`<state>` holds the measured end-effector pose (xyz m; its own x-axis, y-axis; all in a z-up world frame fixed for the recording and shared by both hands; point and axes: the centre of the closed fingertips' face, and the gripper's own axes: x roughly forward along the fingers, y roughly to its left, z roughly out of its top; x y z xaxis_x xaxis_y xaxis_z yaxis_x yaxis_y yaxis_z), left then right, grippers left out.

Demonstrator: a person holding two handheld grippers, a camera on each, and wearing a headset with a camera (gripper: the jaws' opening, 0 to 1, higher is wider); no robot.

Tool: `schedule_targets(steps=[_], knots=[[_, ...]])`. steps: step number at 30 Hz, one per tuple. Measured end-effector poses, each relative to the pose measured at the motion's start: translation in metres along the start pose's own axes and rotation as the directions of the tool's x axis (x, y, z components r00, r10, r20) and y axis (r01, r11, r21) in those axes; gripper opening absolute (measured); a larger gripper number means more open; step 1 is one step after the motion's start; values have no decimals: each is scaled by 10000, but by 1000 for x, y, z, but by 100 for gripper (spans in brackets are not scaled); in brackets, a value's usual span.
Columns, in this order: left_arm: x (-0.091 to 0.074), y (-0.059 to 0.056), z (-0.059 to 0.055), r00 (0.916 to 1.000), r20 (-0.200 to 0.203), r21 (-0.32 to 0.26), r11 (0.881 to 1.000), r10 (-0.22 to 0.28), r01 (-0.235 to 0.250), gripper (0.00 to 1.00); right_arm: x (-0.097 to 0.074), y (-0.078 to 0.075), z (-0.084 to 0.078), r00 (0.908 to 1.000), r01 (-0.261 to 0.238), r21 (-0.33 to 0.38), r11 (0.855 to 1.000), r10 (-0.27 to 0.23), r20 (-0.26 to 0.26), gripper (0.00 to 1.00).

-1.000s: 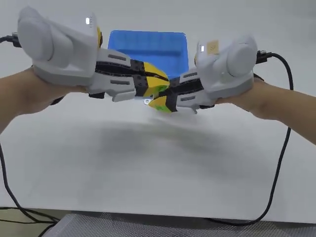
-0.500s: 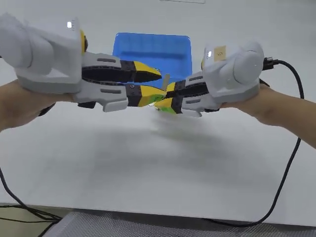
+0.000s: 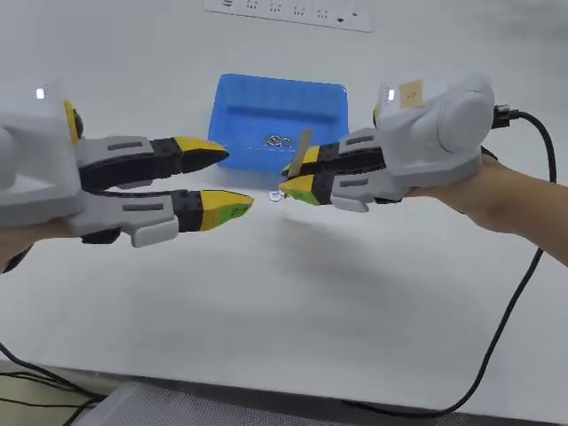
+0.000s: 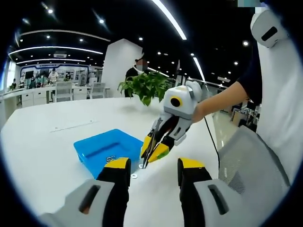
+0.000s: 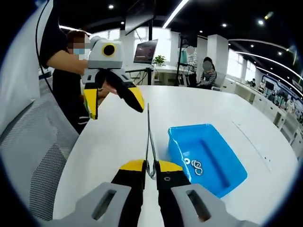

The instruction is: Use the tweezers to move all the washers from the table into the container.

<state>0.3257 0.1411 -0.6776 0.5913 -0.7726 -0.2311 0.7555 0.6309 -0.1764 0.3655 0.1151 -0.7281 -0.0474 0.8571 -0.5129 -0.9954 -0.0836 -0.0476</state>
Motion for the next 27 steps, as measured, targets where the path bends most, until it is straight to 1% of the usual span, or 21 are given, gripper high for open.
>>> schedule_targets(steps=[3, 7, 11, 13, 15, 18, 22, 25, 27], knots=[[-8, 3, 3, 9995, 168, -41, 9996, 276, -275, 52, -5, -5, 11, 9999, 118, -102, 9999, -117, 119, 10], [-15, 5, 3, 9987, 205, -44, 9989, 476, -475, 57, -12, -15, 28, 9989, 333, -262, 9991, -324, 342, 10], [-21, 6, -1, 9975, 203, -118, 9976, 681, -679, 62, -14, -25, 35, 9984, 456, -435, 9980, -440, 359, 10], [-22, 5, -2, 9968, 156, -141, 9968, 789, -787, 66, -13, -34, 38, 9974, 595, -416, 9974, -577, 436, 10], [-25, 4, -5, 9969, -8, -214, 9967, 783, -783, 70, -11, -42, 38, 9958, 761, -234, 9968, -747, 526, 10], [-31, 6, -6, 9959, -6, -262, 9956, 900, -900, 73, -7, -53, 37, 9935, 921, 92, 9957, -926, 659, 10], [-37, 11, -8, 9930, -10, -437, 9920, 1183, -1182, 79, -2, -69, 33, 9893, 1172, 604, 9913, -1219, 803, 10], [-37, 14, -11, 9912, -87, -564, 9896, 1321, -1324, 84, 2, -76, 24, 9888, 1312, 727, 9887, -1358, 615, 10], [-35, 18, -10, 9886, 66, -812, 9854, 1506, -1495, 88, 4, -79, 18, 9895, 1328, 737, 9884, -1365, 476, 10]])
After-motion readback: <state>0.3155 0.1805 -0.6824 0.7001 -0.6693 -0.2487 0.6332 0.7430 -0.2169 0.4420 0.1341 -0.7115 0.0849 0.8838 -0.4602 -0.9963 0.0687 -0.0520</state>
